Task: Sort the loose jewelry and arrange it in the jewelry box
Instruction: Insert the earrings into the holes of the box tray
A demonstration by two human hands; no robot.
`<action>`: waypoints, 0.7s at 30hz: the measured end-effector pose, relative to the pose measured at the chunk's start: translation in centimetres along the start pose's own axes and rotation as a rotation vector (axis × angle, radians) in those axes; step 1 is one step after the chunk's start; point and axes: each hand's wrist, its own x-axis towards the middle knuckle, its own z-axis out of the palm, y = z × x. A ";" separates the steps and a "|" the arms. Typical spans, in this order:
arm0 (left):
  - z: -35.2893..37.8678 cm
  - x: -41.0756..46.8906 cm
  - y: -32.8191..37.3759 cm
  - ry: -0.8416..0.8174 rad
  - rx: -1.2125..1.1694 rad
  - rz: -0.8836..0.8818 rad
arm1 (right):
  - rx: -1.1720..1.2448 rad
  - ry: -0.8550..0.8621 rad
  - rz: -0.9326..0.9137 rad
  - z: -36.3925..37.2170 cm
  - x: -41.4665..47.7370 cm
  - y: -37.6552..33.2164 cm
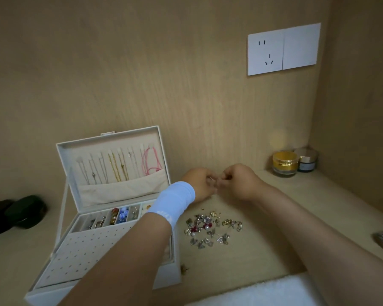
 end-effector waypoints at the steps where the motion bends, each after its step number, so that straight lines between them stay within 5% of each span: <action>1: -0.3 -0.4 0.1 0.038 -0.040 0.016 | 0.155 0.005 0.028 -0.2 -0.3 -0.7; 8: -3.3 -4.8 -0.2 0.209 -0.238 0.062 | 0.530 -0.117 0.216 -1.5 -2.7 -5.8; 21: -5.8 -11.7 -1.7 0.230 -0.232 0.040 | 0.352 -0.245 0.075 -1.5 -7.3 -10.4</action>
